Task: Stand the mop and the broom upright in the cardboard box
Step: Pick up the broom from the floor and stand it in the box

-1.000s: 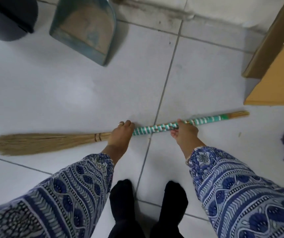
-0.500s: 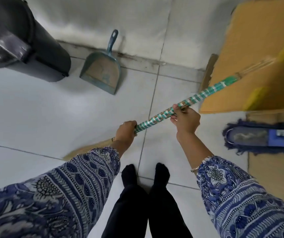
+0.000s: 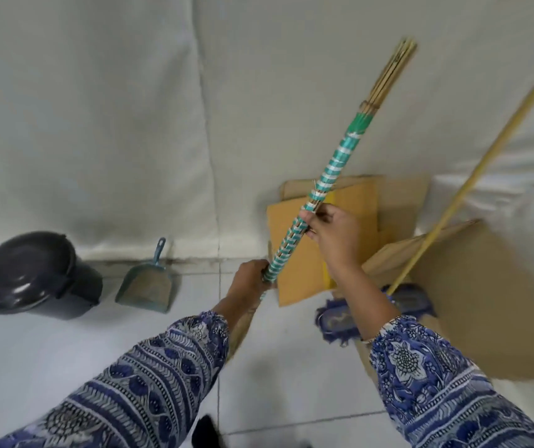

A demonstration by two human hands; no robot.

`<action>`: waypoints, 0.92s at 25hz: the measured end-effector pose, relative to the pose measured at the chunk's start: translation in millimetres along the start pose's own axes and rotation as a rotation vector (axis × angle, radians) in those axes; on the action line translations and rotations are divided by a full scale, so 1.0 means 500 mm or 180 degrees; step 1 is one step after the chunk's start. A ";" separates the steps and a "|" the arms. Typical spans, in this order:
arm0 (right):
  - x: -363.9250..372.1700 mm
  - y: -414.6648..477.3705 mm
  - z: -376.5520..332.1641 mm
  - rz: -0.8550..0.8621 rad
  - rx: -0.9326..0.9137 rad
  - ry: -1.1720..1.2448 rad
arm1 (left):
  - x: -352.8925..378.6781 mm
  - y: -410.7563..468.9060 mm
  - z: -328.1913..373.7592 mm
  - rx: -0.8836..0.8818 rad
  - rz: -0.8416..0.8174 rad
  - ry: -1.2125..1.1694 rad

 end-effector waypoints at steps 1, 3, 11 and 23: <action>-0.038 -0.005 -0.034 0.0013 -0.0083 -0.0003 | 0.003 -0.006 0.046 0.0072 0.0023 0.0014; -0.155 -0.022 -0.102 0.0141 -0.0251 0.0004 | 0.028 -0.018 0.170 0.0298 0.0063 0.0057; -0.658 -0.061 -0.181 0.0580 -0.0664 -0.0105 | 0.299 -0.077 0.613 0.0782 0.0060 -0.0101; -1.103 0.202 -0.090 0.0700 -0.0607 -0.0671 | 0.679 0.131 0.958 0.0607 -0.0261 -0.0383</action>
Point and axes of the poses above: each hand's wrist, its own y-axis towards the middle knuckle, its own x-axis out of the palm, z = x × y, the point moved 6 cm from there along y, towards the middle knuckle, and after that the axes turned 8 degrees about y, right-handed, at the moved point
